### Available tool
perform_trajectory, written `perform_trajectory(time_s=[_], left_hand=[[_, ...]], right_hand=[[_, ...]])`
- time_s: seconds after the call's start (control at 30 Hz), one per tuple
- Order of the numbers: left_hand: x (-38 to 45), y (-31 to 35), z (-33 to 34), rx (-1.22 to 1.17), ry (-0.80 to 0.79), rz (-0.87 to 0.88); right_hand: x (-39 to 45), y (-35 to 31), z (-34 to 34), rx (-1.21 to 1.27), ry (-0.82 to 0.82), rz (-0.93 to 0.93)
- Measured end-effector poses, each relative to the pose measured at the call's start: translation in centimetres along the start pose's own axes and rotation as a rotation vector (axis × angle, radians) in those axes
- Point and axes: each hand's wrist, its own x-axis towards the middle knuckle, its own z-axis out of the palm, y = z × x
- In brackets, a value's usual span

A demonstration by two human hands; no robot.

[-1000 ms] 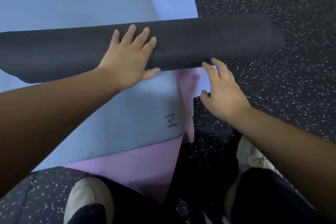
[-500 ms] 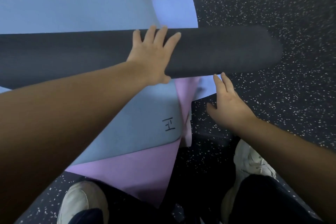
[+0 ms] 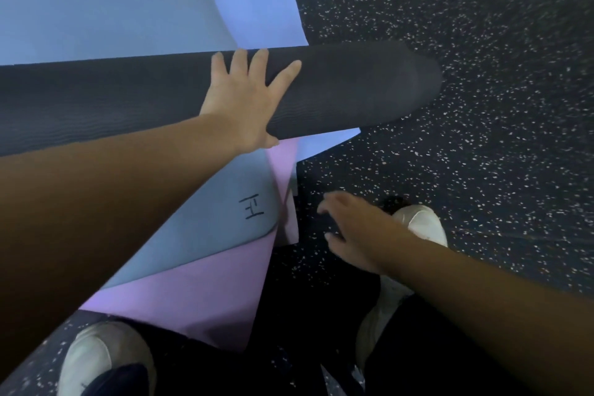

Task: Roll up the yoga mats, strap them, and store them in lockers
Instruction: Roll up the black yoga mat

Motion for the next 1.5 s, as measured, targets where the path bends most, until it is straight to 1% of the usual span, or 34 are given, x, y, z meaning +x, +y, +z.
perform_trajectory(time_s=[0.1,0.17,0.23,0.27,0.37,0.5,0.57,0.6,0.67,0.7,0.77,0.87,0.9,0.93,1.03,1.1,1.17,1.27,1.37,1.43,1.5], left_hand=[[-0.2,0.1,0.2,0.001,0.005,-0.003],[-0.4,0.2,0.3,0.003,0.016,-0.003],[-0.7,0.4,0.4,0.011,0.026,0.000],[-0.8,0.4,0.4,0.018,0.031,0.001],[-0.9,0.5,0.5,0.032,0.044,0.000],[-1.1,0.6,0.6,0.035,0.052,0.005],[-1.1,0.6,0.6,0.042,0.057,0.008],[-1.1,0.6,0.7,0.044,0.057,0.008],[-1.1,0.6,0.7,0.043,0.054,0.006],[-1.2,0.6,0.7,0.041,0.053,0.005],[-1.2,0.7,0.7,0.039,0.046,0.004],[-1.2,0.8,0.5,0.043,0.045,0.004],[-1.1,0.7,0.4,0.048,0.054,0.003],[-0.9,0.7,0.3,0.054,0.063,0.001],[-0.1,0.4,-0.2,0.039,0.026,-0.013],[0.5,0.4,-0.4,0.026,-0.052,-0.027],[0.6,0.6,-0.5,0.025,-0.094,-0.029],[0.6,0.6,-0.9,0.003,-0.050,-0.012],[0.3,0.3,-2.0,-0.070,-0.024,-0.005],[-0.4,-0.1,-3.1,-0.150,-0.024,-0.032],[-1.4,-0.5,-4.9,-0.281,-0.008,-0.068]], right_hand=[[-1.7,0.0,2.4,-0.058,-0.145,-0.159],[-2.5,0.2,4.0,-0.126,-0.296,-0.243],[-3.1,0.5,5.1,-0.192,-0.450,-0.265],[-3.2,0.6,5.3,-0.220,-0.497,-0.259],[-3.1,1.0,5.4,-0.286,-0.549,-0.244],[-3.0,0.9,5.7,-0.320,-0.571,-0.292],[-2.9,0.7,5.7,-0.310,-0.521,-0.301],[-2.7,0.6,5.5,-0.294,-0.460,-0.308],[-2.4,0.5,4.8,-0.206,-0.280,-0.327],[-2.2,0.5,4.3,-0.123,-0.185,-0.310],[-1.8,0.5,3.1,0.048,0.016,-0.183],[-0.9,1.3,1.6,0.174,0.413,0.027],[-0.6,1.7,1.2,0.212,0.491,0.089],[-0.3,2.0,0.6,0.251,0.520,0.156],[-0.3,2.6,-0.6,0.374,0.502,0.299],[-0.4,2.7,-1.0,0.403,0.522,0.323],[-0.5,2.8,-0.9,0.418,0.521,0.337],[-0.6,2.9,-0.8,0.412,0.468,0.362],[-0.9,2.5,-1.5,0.411,0.404,0.382],[-1.2,1.9,-2.7,0.455,0.410,0.396],[-1.8,1.0,-4.7,0.504,0.467,0.415]])
